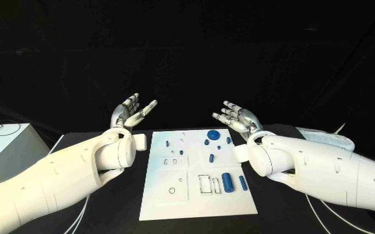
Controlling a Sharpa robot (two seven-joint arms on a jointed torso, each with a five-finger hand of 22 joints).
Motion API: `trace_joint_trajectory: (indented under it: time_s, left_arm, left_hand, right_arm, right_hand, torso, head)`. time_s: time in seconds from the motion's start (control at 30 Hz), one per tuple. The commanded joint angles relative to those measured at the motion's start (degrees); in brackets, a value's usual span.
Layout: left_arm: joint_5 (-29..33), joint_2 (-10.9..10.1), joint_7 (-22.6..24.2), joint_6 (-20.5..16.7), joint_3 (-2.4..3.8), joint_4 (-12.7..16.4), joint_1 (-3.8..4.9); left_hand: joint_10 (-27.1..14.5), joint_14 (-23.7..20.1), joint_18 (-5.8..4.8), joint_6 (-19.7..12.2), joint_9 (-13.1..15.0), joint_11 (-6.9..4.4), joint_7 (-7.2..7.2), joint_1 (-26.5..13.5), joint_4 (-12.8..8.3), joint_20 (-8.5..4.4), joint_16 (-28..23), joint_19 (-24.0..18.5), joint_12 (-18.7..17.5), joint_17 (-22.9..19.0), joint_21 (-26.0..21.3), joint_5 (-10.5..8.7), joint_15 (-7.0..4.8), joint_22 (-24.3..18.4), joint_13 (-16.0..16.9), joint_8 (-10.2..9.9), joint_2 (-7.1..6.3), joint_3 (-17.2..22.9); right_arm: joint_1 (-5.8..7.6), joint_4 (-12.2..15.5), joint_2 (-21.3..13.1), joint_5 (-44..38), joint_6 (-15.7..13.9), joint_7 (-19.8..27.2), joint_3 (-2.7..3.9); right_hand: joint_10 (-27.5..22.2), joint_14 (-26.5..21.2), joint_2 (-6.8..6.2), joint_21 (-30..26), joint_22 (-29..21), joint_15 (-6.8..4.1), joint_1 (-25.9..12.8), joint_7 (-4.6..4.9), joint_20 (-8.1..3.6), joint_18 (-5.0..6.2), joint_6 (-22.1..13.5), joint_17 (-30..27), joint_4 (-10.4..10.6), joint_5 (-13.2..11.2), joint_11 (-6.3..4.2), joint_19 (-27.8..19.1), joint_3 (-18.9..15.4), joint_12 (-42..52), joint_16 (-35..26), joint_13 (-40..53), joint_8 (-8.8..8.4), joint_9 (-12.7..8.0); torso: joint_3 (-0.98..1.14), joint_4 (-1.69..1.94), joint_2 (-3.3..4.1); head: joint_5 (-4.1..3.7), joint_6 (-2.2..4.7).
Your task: Assemble the parts on the task board
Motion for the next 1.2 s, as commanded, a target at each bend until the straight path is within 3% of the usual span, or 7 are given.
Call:
trace_joint_trajectory:
  time_s: [0.03,0.2,0.37,0.47,0.6,1.07,1.2]
  left_arm:
    - [-1.8,0.2,-0.4,4.2,0.09,-0.2,0.00]
    - [-1.8,0.2,-0.4,4.2,0.09,-0.2,0.00]
    - [-3.8,-3.8,-2.2,9.0,0.01,2.8,-0.11]
    - [-4.5,-5.2,-2.6,10.2,0.01,4.5,-0.10]
    - [-5.3,-7.1,-2.8,11.6,0.07,7.3,-0.09]
    - [-5.3,-11.8,-3.1,14.2,1.25,15.0,-0.10]
    - [-5.3,-12.6,-3.3,14.5,1.69,16.6,-0.11]
  left_hand:
    - [0.8,0.7,0.83,1.0,0.2,0.21,4.25,2.8,0.9,0.45,0.3,0.7,0.3,0.1,0.4,0.43,0.37,0.1,0.1,0.4,-0.48,0.2]
    - [3.2,2.5,1.14,2.6,0.4,1.08,5.01,3.1,0.9,0.68,0.8,0.7,0.7,0.5,0.6,0.23,0.67,0.2,0.4,0.9,0.40,1.0]
    - [11.5,10.8,-0.48,8.6,1.4,3.21,6.74,2.9,0.8,1.08,2.6,6.3,1.6,1.7,2.1,-0.31,2.73,0.9,1.0,2.4,2.75,3.1]
    - [26.3,26.4,0.93,17.2,2.8,4.50,6.43,2.7,0.5,0.86,6.3,22.5,3.5,4.0,6.5,-0.87,1.67,2.7,1.8,4.7,6.04,6.3]
    - [42.6,41.5,3.15,31.6,5.1,1.44,6.03,3.2,-0.1,-0.52,12.1,32.3,6.1,7.6,11.0,-1.21,-1.89,3.8,2.5,8.7,7.90,9.2]
    - [48.0,46.6,3.05,34.6,5.4,-0.06,5.02,3.6,-0.4,-2.63,15.7,37.1,5.5,11.3,13.6,-1.29,-3.85,4.4,2.5,9.7,6.92,11.6]
    - [48.0,46.6,3.04,34.6,5.4,-0.05,5.04,3.6,-0.4,-2.65,15.7,37.1,5.5,11.3,13.6,-1.29,-3.85,4.4,2.5,9.7,6.84,11.6]
  right_arm:
    - [0.63,-1.0,0.4,-5.7,9.4,-4.2,-0.44]
    - [1.45,-2.0,0.7,-7.0,11.7,-5.4,-1.17]
    - [2.79,-7.5,1.0,-34.0,7.4,-2.6,-1.12]
    - [3.35,-8.6,1.3,-40.7,7.3,-3.6,-1.03]
    - [4.30,-9.8,1.7,-50.3,8.0,-6.4,-0.89]
    - [6.60,-12.0,3.1,-75.7,12.4,-15.8,-0.56]
    - [6.90,-12.7,3.8,-80.2,13.8,-18.7,-0.53]
  right_hand:
    - [5.9,5.7,-0.06,0.9,0.4,0.10,4.0,9.24,0.35,1.46,5.4,0.7,-1.3,0.1,0.25,3.9,1.8,0.8,1.1,0.5,1.51,0.9]
    - [22.4,20.9,-0.98,4.4,1.9,-2.05,6.5,8.12,0.22,3.77,20.7,2.6,-3.6,-1.5,-1.21,19.9,3.5,2.5,4.0,1.4,5.82,3.7]
    - [36.4,34.0,-2.26,9.7,3.1,-5.09,8.0,6.30,-1.07,6.15,33.6,4.1,-5.0,-3.0,-3.59,35.9,5.7,3.3,7.1,1.8,9.26,5.7]
    - [40.0,38.9,-2.88,11.3,3.3,-6.81,8.5,5.42,-3.04,6.14,36.4,4.7,-5.5,-3.2,-4.73,40.9,6.6,3.2,8.6,1.8,9.82,5.8]
    - [45.4,45.3,-3.58,14.5,4.4,-9.16,8.5,4.20,-5.89,5.97,40.0,5.8,-6.1,-3.2,-6.37,46.9,7.2,3.2,10.5,1.8,10.39,6.0]
    - [57.5,65.7,-5.90,34.6,16.4,-15.21,6.6,1.33,-11.60,5.86,46.3,16.7,-6.7,0.8,-10.69,57.4,9.0,2.0,20.8,2.4,9.40,6.2]
    - [58.3,68.7,-8.03,58.5,44.9,-15.90,4.7,0.85,-12.30,2.25,46.2,26.4,-5.5,0.7,-11.42,64.9,12.4,1.9,33.6,3.0,8.41,6.9]
  torso:
    - [0.01,-0.01,0.01]
    - [0.01,-0.01,0.01]
    - [0.27,0.27,1.59]
    - [0.40,0.59,2.17]
    - [0.51,1.16,2.95]
    - [0.92,3.01,5.79]
    - [0.88,3.50,6.38]
  head:
    - [0.00,0.01]
    - [0.00,0.01]
    - [-0.32,-1.54]
    - [-0.76,-1.60]
    - [-1.15,-1.58]
    - [-2.88,-1.51]
    - [-3.30,-1.41]
